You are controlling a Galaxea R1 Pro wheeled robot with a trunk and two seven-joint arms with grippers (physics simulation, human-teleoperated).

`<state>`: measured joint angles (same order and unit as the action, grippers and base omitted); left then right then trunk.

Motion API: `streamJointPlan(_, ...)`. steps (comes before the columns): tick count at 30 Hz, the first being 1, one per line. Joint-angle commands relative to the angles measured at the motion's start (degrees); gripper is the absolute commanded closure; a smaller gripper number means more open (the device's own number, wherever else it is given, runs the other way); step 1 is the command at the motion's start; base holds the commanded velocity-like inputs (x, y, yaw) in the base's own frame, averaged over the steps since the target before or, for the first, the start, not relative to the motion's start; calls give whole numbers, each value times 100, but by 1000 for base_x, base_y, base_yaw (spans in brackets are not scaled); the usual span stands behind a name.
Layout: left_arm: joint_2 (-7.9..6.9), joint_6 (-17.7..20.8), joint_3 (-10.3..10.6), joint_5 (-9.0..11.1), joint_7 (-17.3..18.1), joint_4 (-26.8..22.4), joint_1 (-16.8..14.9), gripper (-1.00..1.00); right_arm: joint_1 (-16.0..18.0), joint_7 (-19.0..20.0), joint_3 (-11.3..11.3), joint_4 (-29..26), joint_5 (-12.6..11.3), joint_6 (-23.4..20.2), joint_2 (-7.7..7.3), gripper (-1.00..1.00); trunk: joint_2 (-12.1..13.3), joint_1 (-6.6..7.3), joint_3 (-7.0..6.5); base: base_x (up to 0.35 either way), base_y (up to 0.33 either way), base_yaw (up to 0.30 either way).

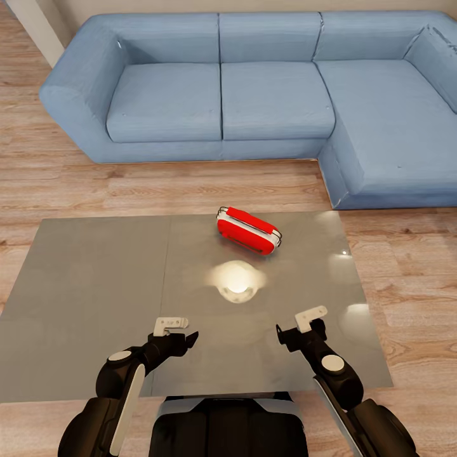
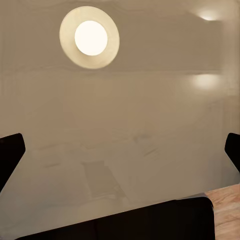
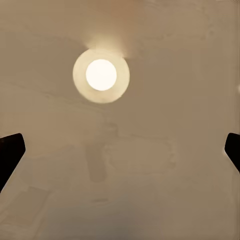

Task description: Turn on the radio receiver that's on the table in the living room.

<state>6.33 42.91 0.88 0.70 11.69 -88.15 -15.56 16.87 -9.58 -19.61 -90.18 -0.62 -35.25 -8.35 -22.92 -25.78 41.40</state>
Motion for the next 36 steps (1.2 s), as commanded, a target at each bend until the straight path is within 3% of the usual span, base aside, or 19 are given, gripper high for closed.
streamJointPlan(1,0,0,0,0,0,0,0,-100,0,-2,0,0,0,2,0,-100,0,0,0,0,0,0)
streamJointPlan(28,-8,-59,0,0,0,10,0,-100,-1,34,4,4,-8,78,14,-100,0,0,0,0,0,0)
streamJointPlan(36,-46,-77,31,13,33,74,1,-100,-260,63,-31,150,-117,-146,8,-100,0,0,0,0,0,0)
